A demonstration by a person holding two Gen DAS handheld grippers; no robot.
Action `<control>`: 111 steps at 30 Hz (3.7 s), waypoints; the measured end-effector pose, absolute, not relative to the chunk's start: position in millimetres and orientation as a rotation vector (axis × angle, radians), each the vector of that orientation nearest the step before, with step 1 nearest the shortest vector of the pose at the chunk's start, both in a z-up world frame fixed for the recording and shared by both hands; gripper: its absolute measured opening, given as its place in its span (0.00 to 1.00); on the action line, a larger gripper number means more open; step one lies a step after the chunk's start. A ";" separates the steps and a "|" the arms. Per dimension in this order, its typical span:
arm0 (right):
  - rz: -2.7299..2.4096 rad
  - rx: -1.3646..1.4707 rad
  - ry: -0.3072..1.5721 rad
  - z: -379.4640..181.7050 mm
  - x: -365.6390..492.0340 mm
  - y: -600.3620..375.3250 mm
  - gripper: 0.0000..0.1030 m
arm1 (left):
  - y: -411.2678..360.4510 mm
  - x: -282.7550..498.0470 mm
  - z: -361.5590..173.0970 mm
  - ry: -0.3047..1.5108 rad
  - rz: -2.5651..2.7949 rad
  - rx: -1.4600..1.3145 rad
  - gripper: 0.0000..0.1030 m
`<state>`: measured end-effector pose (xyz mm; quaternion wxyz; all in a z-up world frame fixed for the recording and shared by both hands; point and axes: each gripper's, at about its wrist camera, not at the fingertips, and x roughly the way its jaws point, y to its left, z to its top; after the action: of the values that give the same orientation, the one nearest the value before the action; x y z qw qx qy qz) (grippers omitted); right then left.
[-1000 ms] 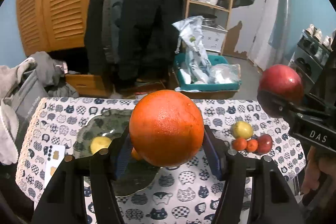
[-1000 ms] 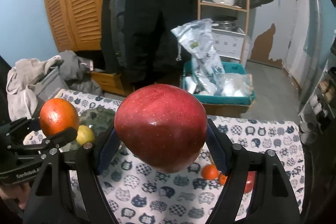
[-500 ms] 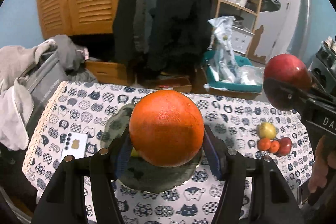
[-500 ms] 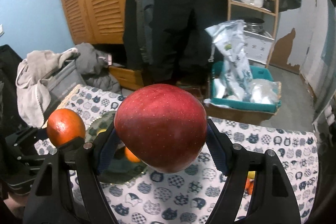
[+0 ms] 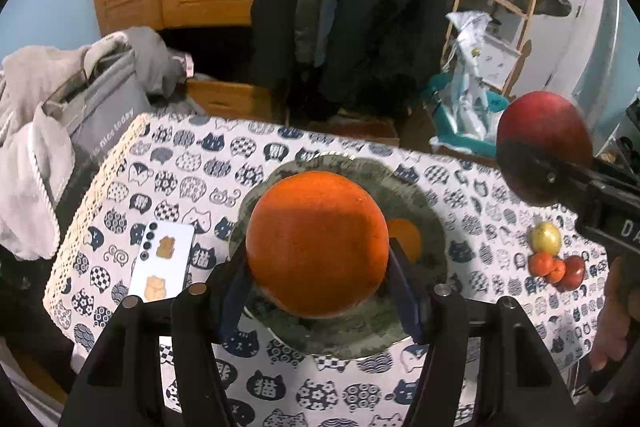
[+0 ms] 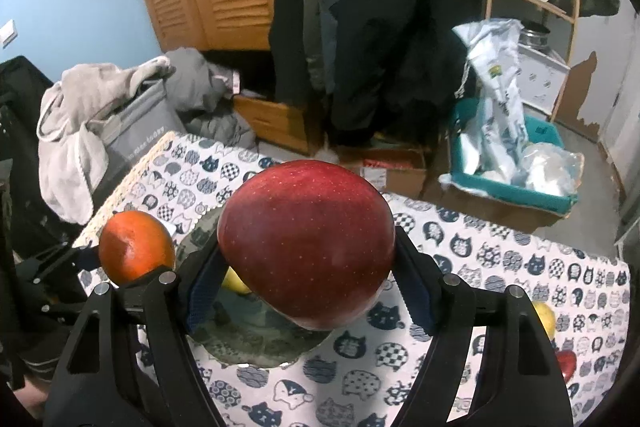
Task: Organize fruits
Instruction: 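Lower the orange into the glass bowl with the left tool while the right tool releases the apple there, then raise both tools out of the bowl and pull them back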
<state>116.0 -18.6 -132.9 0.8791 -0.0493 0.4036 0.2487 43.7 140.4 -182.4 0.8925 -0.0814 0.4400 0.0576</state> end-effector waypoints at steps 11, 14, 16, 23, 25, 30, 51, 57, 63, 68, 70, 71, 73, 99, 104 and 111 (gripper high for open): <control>0.521 -0.128 0.933 -172.0 124.3 -1.7 0.75 | 155.6 54.3 -233.2 1.039 0.124 -0.212 0.62; 0.522 -0.137 0.951 -182.4 125.0 0.7 0.75 | 155.0 56.4 -243.1 1.060 0.126 -0.205 0.62; 0.520 -0.148 0.964 -189.5 125.4 2.5 0.75 | 154.8 57.8 -250.7 1.081 0.124 -0.208 0.63; 0.530 -0.146 1.031 -216.2 122.8 5.4 0.75 | 156.4 61.3 -272.4 1.137 0.133 -0.213 0.63; 0.534 -0.146 1.046 -221.1 122.2 6.0 0.75 | 157.9 62.9 -278.5 1.157 0.130 -0.229 0.63; 0.538 -0.156 1.066 -229.1 119.7 8.3 0.75 | 156.4 64.7 -288.7 1.181 0.125 -0.233 0.63; 0.543 -0.100 1.129 -240.3 123.5 2.2 0.75 | 158.3 58.9 -276.5 1.184 0.121 -0.235 0.85; 0.557 -0.122 1.163 -249.5 119.3 12.0 0.75 | 171.2 44.5 -270.0 1.186 0.169 -0.232 0.85; 0.553 -0.161 1.188 -260.2 115.3 21.2 0.75 | 177.4 34.0 -262.9 1.177 0.193 -0.217 0.85; 0.542 -0.189 1.243 -272.1 114.8 25.4 0.76 | 177.5 31.3 -261.9 1.182 0.195 -0.206 0.85; 0.544 -0.201 1.250 -275.0 113.2 26.4 0.76 | 176.4 31.4 -260.8 1.179 0.196 -0.201 0.85; 0.550 -0.212 1.244 -275.0 111.7 27.9 0.76 | 176.1 31.2 -260.1 1.178 0.195 -0.200 0.85; 0.549 -0.229 1.234 -272.9 110.3 30.1 0.77 | 175.0 30.2 -258.1 1.173 0.194 -0.196 0.85; 0.430 -0.155 0.857 -128.0 95.9 -50.9 0.82 | 125.6 23.3 -158.4 0.940 0.106 -0.166 0.85; 0.410 -0.149 0.785 -99.2 82.1 -70.4 0.82 | 111.9 21.1 -135.8 0.891 0.073 -0.169 0.86; 0.386 -0.159 0.691 -65.1 60.9 -96.7 0.82 | 88.7 13.2 -100.0 0.796 0.042 -0.145 0.90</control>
<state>60.9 -96.7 -65.1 0.9196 -0.0771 0.3362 0.1880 13.2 88.7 -100.0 0.9191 -0.0707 0.3871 0.0206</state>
